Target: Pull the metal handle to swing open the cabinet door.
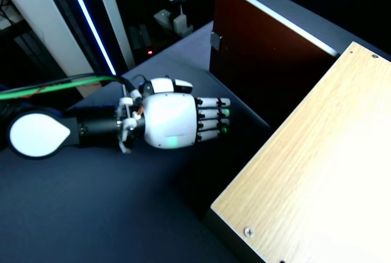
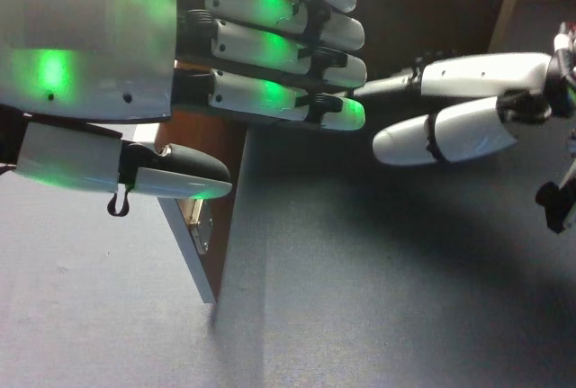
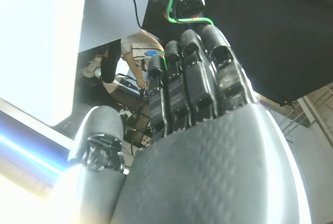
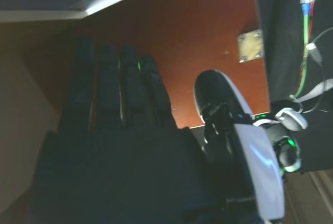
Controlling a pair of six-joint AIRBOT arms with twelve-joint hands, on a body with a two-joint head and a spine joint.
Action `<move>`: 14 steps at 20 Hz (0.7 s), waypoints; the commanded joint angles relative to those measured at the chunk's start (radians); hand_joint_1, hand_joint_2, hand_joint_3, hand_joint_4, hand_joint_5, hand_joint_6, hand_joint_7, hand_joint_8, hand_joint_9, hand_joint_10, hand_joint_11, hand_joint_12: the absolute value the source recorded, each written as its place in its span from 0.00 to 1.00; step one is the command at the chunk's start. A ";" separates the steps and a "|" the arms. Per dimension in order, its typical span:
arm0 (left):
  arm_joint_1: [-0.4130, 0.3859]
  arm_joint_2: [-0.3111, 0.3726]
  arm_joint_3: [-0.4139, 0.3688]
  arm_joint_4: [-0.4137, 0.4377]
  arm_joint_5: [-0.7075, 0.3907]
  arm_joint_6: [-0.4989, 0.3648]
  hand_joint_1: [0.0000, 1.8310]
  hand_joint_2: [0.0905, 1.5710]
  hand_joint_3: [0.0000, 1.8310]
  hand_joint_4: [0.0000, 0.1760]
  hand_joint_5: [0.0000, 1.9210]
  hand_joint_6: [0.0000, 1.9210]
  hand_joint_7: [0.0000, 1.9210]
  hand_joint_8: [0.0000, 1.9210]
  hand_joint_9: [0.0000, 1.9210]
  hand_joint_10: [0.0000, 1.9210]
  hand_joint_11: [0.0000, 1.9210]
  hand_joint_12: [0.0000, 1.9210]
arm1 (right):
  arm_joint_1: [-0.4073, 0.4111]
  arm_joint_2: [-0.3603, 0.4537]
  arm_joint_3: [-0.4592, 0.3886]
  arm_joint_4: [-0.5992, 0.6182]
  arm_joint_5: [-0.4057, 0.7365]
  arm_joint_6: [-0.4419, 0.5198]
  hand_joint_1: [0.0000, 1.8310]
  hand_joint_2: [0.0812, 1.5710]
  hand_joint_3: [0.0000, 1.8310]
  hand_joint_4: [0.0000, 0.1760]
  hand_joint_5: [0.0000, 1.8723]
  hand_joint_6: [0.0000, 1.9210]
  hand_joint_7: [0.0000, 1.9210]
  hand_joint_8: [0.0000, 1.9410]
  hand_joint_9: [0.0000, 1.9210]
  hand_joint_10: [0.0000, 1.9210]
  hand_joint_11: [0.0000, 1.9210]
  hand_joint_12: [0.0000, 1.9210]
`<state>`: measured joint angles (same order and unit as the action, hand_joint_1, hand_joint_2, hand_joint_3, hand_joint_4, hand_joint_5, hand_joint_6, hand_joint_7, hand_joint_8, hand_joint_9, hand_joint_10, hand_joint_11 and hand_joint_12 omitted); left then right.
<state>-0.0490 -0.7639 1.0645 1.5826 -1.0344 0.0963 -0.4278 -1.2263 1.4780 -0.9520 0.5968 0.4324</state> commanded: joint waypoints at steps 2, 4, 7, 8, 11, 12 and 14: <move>-0.011 0.005 -0.001 -0.097 -0.017 0.004 0.00 0.99 0.00 0.00 0.19 0.00 0.19 0.00 0.17 0.00 0.00 0.39 | 0.018 0.004 0.006 0.047 0.091 0.009 0.00 1.00 0.06 0.00 0.08 0.00 0.09 0.00 0.08 0.00 0.00 0.27; -0.011 0.005 -0.001 -0.097 -0.017 0.004 0.00 0.99 0.00 0.00 0.19 0.00 0.19 0.00 0.17 0.00 0.00 0.39 | 0.025 0.009 0.009 0.037 0.111 0.009 0.00 1.00 0.05 0.00 0.08 0.00 0.09 0.00 0.08 0.00 0.00 0.27; -0.011 0.005 -0.001 -0.097 -0.017 0.004 0.00 0.98 0.00 0.00 0.19 0.00 0.18 0.00 0.16 0.00 0.00 0.39 | 0.032 0.021 0.010 0.035 0.163 0.008 0.00 1.00 0.05 0.00 0.09 0.00 0.09 0.00 0.08 0.00 0.00 0.27; -0.011 0.005 -0.001 -0.097 -0.017 0.004 0.00 0.98 0.00 0.00 0.19 0.00 0.18 0.00 0.16 0.00 0.00 0.39 | 0.035 0.028 0.010 0.035 0.185 -0.002 0.00 1.00 0.05 0.00 0.08 0.00 0.09 0.00 0.08 0.00 0.00 0.27; -0.011 0.005 -0.001 -0.097 -0.017 0.004 0.00 0.97 0.00 0.00 0.19 0.00 0.18 0.00 0.16 0.00 0.00 0.39 | 0.041 0.051 -0.003 0.035 0.258 -0.051 0.00 1.00 0.05 0.00 0.08 0.00 0.08 0.00 0.07 0.00 0.00 0.26; -0.011 0.005 -0.001 -0.097 -0.017 0.004 0.00 0.97 0.00 0.00 0.19 0.00 0.18 0.00 0.16 0.00 0.00 0.39 | 0.041 0.052 -0.005 0.035 0.293 -0.064 0.00 1.00 0.05 0.00 0.08 0.00 0.09 0.00 0.08 0.00 0.00 0.27; -0.011 0.005 -0.001 -0.097 -0.017 0.004 0.00 0.97 0.00 0.00 0.18 0.00 0.18 0.00 0.16 0.00 0.00 0.39 | 0.041 0.062 -0.015 0.035 0.355 -0.064 0.00 1.00 0.05 0.00 0.08 0.00 0.09 0.00 0.08 0.00 0.00 0.27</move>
<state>-0.0490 -0.7639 1.0645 1.5822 -1.0344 0.0963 -0.3992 -1.1702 1.4639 -0.9848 0.8387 0.3626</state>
